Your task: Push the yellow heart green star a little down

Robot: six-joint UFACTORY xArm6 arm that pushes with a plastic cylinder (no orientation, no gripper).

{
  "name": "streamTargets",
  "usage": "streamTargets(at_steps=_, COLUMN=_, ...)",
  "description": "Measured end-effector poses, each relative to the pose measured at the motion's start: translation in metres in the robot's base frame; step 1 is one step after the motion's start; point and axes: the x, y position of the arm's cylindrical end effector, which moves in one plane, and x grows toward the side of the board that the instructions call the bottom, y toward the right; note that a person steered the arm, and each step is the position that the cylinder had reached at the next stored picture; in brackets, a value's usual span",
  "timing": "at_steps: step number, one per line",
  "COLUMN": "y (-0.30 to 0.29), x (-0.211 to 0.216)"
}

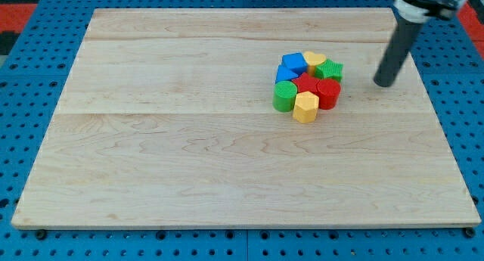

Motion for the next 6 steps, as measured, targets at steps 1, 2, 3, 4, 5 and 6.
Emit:
streamTargets(at_steps=1, y=-0.018, x=-0.040)
streamTargets(at_steps=2, y=-0.037, x=-0.061)
streamTargets(at_steps=3, y=-0.065, x=-0.054)
streamTargets(at_steps=4, y=-0.066, x=-0.036)
streamTargets(at_steps=5, y=-0.066, x=-0.026)
streamTargets(at_steps=6, y=-0.066, x=-0.035)
